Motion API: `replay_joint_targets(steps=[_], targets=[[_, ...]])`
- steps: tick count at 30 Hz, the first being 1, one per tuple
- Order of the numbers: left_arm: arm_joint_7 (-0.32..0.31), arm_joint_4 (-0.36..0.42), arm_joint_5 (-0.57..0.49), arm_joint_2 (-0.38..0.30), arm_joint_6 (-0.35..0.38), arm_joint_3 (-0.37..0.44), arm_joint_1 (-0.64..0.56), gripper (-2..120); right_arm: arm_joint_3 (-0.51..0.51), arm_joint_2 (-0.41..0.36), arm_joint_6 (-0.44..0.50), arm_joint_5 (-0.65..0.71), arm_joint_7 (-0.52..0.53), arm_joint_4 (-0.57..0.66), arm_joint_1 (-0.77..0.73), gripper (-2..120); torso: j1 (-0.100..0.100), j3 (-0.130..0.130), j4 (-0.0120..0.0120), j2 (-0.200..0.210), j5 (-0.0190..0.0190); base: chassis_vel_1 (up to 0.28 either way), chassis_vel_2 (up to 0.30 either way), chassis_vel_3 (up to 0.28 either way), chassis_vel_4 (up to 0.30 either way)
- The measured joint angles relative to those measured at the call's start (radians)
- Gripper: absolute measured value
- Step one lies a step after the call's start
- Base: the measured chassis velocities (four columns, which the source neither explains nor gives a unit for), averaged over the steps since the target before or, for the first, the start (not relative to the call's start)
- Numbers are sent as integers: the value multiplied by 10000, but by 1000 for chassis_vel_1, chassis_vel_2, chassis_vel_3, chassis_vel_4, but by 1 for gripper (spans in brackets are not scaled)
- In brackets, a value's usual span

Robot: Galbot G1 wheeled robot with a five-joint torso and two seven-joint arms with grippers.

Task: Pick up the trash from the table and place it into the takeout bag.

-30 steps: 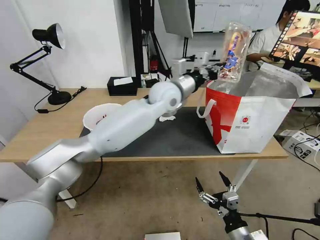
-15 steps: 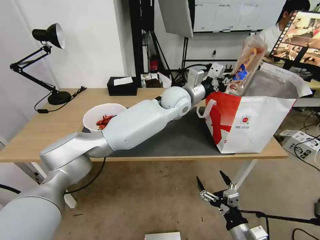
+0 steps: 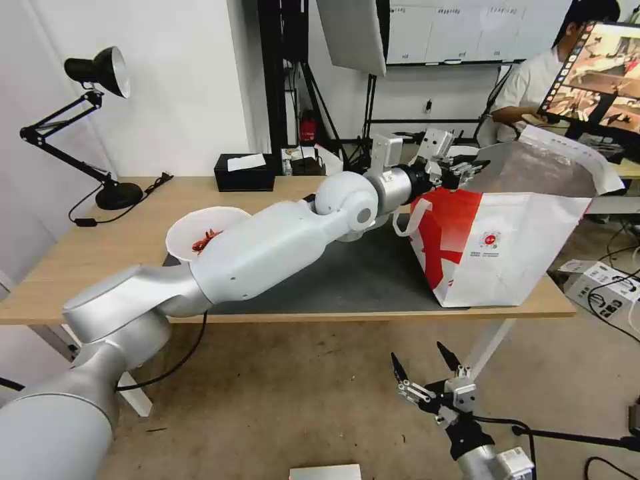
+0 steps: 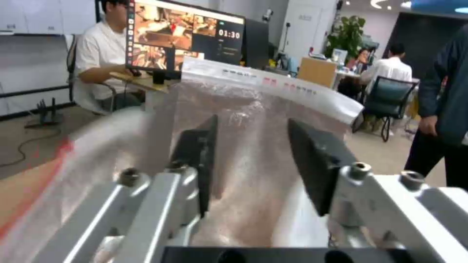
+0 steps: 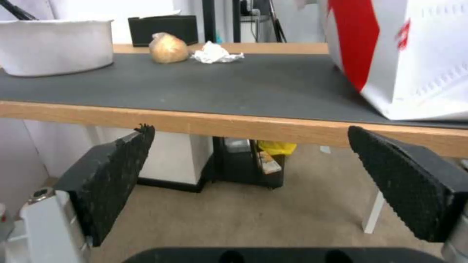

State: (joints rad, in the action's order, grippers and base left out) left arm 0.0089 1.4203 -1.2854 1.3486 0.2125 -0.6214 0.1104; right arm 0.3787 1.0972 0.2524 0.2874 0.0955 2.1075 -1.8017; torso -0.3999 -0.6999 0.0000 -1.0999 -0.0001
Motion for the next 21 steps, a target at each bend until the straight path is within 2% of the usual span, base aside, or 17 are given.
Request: replay_joint_targets(steps=[2,3,6,7,9,11,13,15,18,19,21], targets=[[-64,112,-81,-50,0,107,-86,60,-58,-2,-29,13,-2,72,-2,100,0,0,-2,0,0,0,0,0,0],[-64,112,-81,-50,0,107,-86,60,-58,-2,-29,13,-2,72,-2,100,0,0,-2,0,0,0,0,0,0],[-153,599,50,-426,-42,309,-299,75,-83,-26,-48,9,-4,183,-12,100,1,0,-3,0,0,0,0,0,0],[-153,599,50,-426,-42,309,-299,75,-83,-26,-48,9,-4,183,-12,100,1,0,-3,0,0,0,0,0,0],[-273,1159,131,-916,-42,546,-623,85,-19,-67,-49,7,-3,221,-19,100,0,0,-1,-1,-1,0,0,0,0],[-306,1382,144,-1116,-46,677,-796,88,9,-88,-49,7,-4,226,-22,100,0,0,-1,0,-1,0,0,0,0],[-380,1988,292,-1776,-177,1089,-1398,97,49,-152,-37,6,-4,227,-18,100,0,0,0,-1,-2,0,0,0,0],[-381,2148,425,-2028,-346,1245,-1654,99,51,-165,-31,6,-5,227,4,100,1,0,1,-1,-3,0,0,0,0],[-378,2688,794,-2846,-716,1869,-2516,100,7,-247,-24,8,-10,174,184,100,0,-1,2,0,-3,0,0,0,0],[-378,2688,794,-2846,-716,1869,-2516,100,7,-247,-24,8,-10,174,184,100,0,-1,2,0,-3,0,0,0,0],[-368,3103,1122,-3423,-827,2318,-3070,100,-97,-348,-27,54,-9,169,294,100,0,0,-2,0,-2,0,0,0,0]])
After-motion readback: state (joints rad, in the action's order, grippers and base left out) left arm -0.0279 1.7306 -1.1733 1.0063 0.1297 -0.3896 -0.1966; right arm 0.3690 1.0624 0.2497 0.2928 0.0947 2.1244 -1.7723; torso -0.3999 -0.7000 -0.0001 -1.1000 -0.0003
